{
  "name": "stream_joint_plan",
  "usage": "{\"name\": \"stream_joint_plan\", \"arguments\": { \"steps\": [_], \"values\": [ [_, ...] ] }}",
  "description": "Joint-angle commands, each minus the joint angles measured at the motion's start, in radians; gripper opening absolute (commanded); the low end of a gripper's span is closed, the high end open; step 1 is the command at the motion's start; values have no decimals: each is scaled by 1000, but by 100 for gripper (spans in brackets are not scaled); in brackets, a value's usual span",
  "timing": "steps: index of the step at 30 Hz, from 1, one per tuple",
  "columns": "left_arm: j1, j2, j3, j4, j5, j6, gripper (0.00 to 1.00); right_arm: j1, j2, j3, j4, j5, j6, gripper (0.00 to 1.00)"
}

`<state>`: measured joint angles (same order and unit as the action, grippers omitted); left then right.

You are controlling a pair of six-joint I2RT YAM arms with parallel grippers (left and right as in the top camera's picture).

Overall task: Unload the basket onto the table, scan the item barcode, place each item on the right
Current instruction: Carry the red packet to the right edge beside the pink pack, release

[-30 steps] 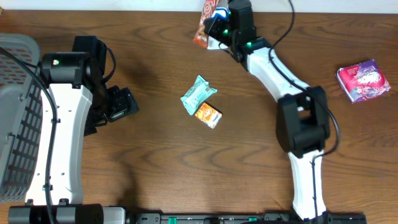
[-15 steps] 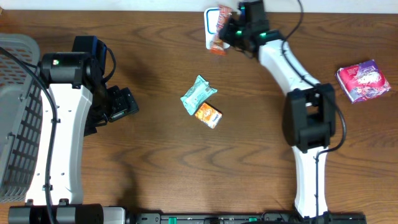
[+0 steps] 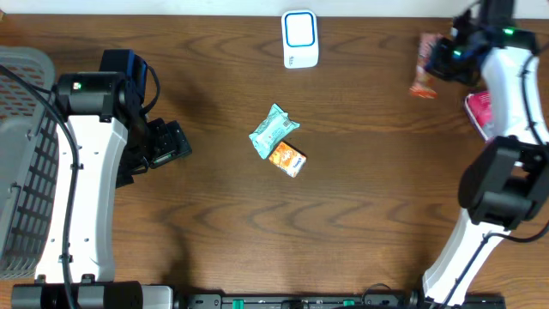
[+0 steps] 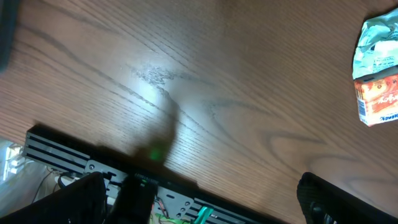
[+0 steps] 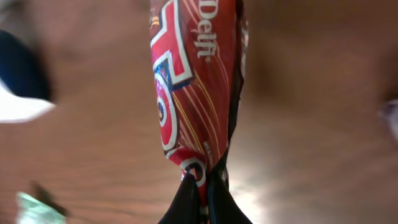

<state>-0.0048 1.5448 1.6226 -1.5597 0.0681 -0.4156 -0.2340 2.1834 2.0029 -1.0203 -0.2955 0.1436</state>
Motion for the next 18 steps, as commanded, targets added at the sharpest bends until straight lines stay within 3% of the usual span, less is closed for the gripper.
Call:
{"name": "stream_joint_plan", "arguments": {
  "steps": [1, 6, 13, 18],
  "values": [
    [2, 4, -2, -2, -16, -5, 98, -28, 33, -11, -35, 27, -196, 1],
    [2, 4, -2, -2, -16, -5, 98, -65, 100, -15, -77, 72, -274, 1],
    [2, 4, -2, -2, -16, -5, 98, -91, 171, -15, -103, 417, -279, 1],
    [2, 4, -2, -2, -16, -5, 98, -117, 172, -15, -107, 546, -240, 1]
  ]
}}
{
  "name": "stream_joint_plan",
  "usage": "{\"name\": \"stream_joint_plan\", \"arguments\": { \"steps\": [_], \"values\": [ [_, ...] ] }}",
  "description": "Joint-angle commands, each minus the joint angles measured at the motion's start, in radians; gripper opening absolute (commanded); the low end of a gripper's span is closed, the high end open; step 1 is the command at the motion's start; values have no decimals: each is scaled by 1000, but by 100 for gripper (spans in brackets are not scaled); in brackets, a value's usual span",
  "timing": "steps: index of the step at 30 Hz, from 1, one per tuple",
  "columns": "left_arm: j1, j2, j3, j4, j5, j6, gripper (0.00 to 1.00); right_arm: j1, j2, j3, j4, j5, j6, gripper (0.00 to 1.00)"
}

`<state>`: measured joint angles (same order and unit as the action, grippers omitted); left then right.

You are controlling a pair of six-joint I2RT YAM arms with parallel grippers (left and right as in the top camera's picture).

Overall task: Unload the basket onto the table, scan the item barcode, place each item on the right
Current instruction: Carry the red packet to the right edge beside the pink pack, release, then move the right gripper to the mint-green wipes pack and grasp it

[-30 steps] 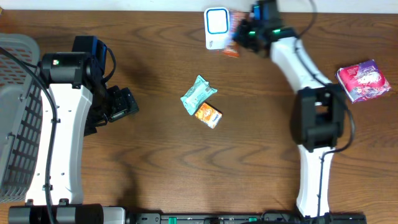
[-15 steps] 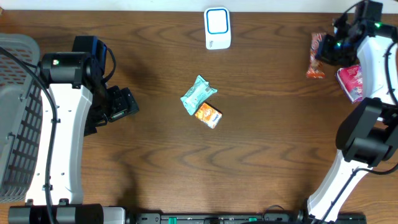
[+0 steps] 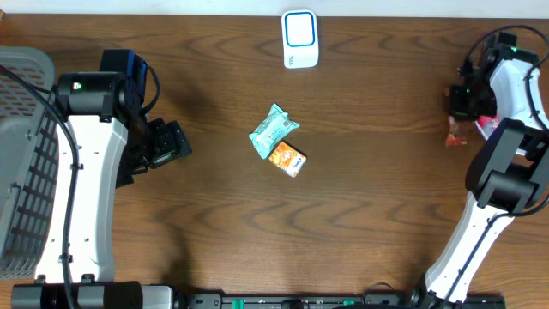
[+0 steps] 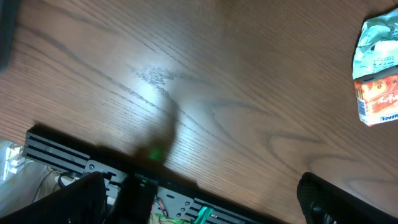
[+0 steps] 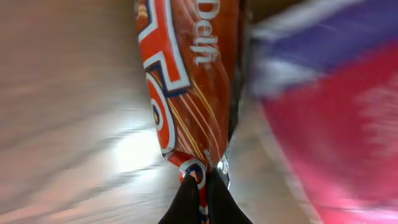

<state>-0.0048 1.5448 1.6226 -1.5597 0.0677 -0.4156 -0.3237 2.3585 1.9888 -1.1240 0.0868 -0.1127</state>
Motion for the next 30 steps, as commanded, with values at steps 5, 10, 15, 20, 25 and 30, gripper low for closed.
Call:
{"name": "stream_joint_plan", "arguments": {
  "steps": [5, 10, 15, 20, 25, 30],
  "values": [
    [2, 4, -2, -2, -16, -5, 98, -50, -8, 0, -39, 232, 80, 17],
    [2, 4, -2, -2, -16, -5, 98, -40, -48, 1, -48, 168, 102, 99],
    [2, 4, -2, -2, -16, -5, 98, -30, -150, 7, -43, 153, 145, 99],
    [2, 4, -2, -2, -16, -5, 98, -21, -315, 7, -21, -50, 145, 99],
    [2, 4, -2, -2, -16, -5, 98, -21, -431, 7, -22, -286, 145, 99],
    [2, 4, -2, -2, -16, -5, 97, -20, -491, 7, -78, -531, 145, 99]
  ]
}}
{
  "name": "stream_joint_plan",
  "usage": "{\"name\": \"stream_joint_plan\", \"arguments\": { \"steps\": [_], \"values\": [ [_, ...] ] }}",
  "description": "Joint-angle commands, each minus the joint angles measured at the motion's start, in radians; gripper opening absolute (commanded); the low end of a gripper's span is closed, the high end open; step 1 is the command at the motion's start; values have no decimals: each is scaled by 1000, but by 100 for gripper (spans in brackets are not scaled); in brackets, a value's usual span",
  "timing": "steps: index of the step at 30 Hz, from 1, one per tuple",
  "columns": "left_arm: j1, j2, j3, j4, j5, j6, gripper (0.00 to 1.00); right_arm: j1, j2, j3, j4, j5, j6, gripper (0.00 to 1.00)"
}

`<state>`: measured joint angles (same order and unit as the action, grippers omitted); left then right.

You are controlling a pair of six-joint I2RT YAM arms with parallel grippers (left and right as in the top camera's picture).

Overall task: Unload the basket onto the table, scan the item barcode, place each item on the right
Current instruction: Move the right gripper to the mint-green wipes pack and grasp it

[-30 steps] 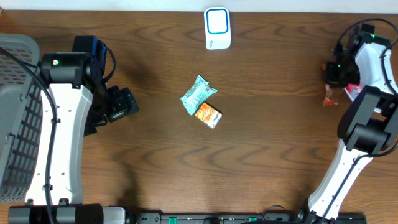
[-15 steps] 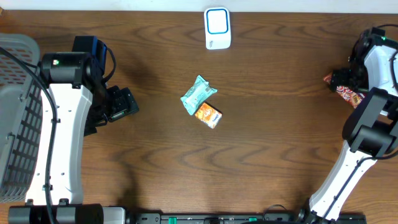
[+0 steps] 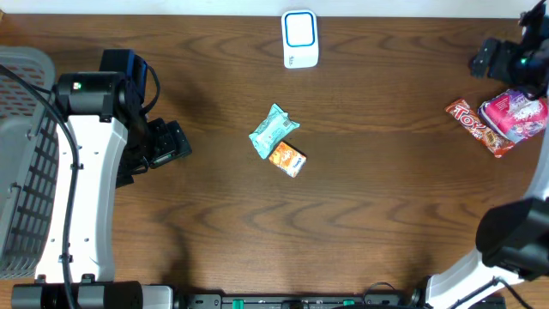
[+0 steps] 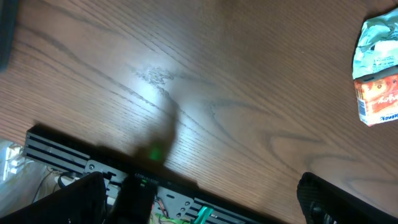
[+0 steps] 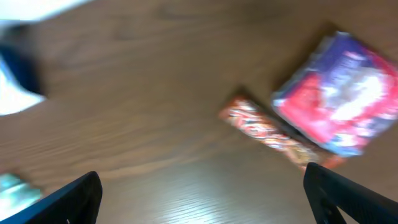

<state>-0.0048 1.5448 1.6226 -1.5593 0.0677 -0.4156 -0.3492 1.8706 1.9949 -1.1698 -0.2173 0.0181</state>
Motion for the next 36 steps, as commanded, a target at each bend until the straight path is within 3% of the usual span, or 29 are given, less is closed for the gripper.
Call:
{"name": "stream_joint_plan", "arguments": {
  "steps": [1, 9, 17, 24, 36],
  "values": [
    [2, 4, -2, -3, -16, -5, 98, 8, -3, 1, -48, -263, 14, 99],
    [2, 4, -2, -3, -16, -5, 98, 88, 26, -2, -173, -289, 11, 99],
    [2, 4, -2, -3, -16, -5, 98, 246, 75, -3, -164, -282, 11, 99],
    [2, 4, -2, -3, -16, -5, 98, 407, 149, -3, -95, -263, 22, 99],
    [2, 4, -2, -3, -16, -5, 98, 634, 290, -3, 113, -263, 195, 99]
  ]
}}
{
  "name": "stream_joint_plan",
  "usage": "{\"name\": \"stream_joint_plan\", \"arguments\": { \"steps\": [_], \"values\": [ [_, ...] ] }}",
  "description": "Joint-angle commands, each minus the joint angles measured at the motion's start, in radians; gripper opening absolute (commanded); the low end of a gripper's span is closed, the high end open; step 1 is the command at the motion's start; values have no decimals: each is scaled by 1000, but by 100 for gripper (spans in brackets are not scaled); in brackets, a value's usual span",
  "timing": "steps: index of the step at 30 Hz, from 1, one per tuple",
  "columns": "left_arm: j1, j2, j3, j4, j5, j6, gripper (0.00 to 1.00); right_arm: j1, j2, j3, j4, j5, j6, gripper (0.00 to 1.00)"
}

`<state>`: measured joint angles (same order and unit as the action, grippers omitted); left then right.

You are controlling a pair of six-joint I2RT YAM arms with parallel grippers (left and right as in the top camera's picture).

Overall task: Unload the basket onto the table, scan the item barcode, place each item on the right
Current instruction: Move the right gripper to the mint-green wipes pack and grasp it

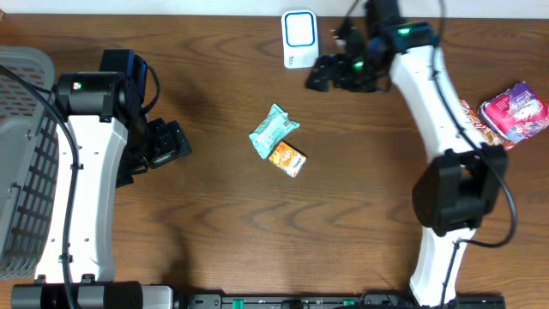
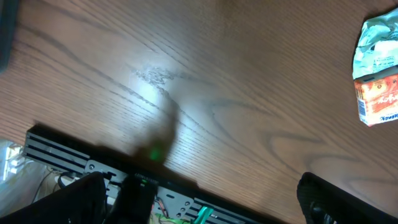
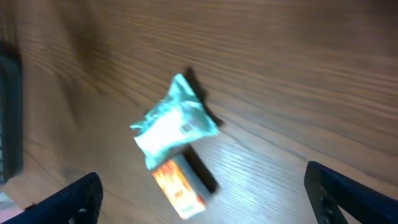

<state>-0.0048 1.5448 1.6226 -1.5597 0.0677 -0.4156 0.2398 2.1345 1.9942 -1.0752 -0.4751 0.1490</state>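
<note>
The white scanner with a blue ring [image 1: 299, 39] stands at the table's far edge. A teal packet [image 1: 274, 129] and a small orange box [image 1: 287, 160] lie touching in the middle; both also show as the teal packet [image 3: 174, 121] and orange box [image 3: 180, 190] in the right wrist view. My right gripper [image 1: 324, 75] hovers open and empty just right of the scanner, its fingers [image 3: 348, 193] wide apart. My left gripper [image 1: 167, 142] is open at the left, well away from the teal packet [image 2: 376, 46].
A grey basket [image 1: 17, 163] stands at the left edge. A red chocolate bar [image 1: 473, 120], partly behind my right arm, and a pink and purple packet [image 1: 515, 110] lie at the right edge.
My right gripper was open at the far right above the chocolate bar and pink packet. Now it is beside the scanner, looking down on the teal packet and orange box. The left arm is unchanged.
My right gripper was shut on the red chocolate bar at the far right. Then it held the bar close by the pink packet. Then the bar lay on the table beside that packet and the gripper was open. Now the empty gripper is near the scanner.
</note>
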Motion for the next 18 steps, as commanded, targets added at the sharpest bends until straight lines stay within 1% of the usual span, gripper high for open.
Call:
{"name": "stream_joint_plan", "arguments": {
  "steps": [1, 7, 13, 18],
  "values": [
    [2, 4, -2, -2, -16, -5, 98, 60, 28, -3, 24, -5, 64, 99],
    [2, 4, -2, -2, -16, -5, 98, 129, 37, -3, 56, 2, 64, 99],
    [2, 4, -2, -2, -16, -5, 98, 168, 37, -3, 93, 4, 64, 99],
    [2, 4, -2, -2, -16, -5, 98, 187, 44, -3, 99, 65, 64, 99]
  ]
}}
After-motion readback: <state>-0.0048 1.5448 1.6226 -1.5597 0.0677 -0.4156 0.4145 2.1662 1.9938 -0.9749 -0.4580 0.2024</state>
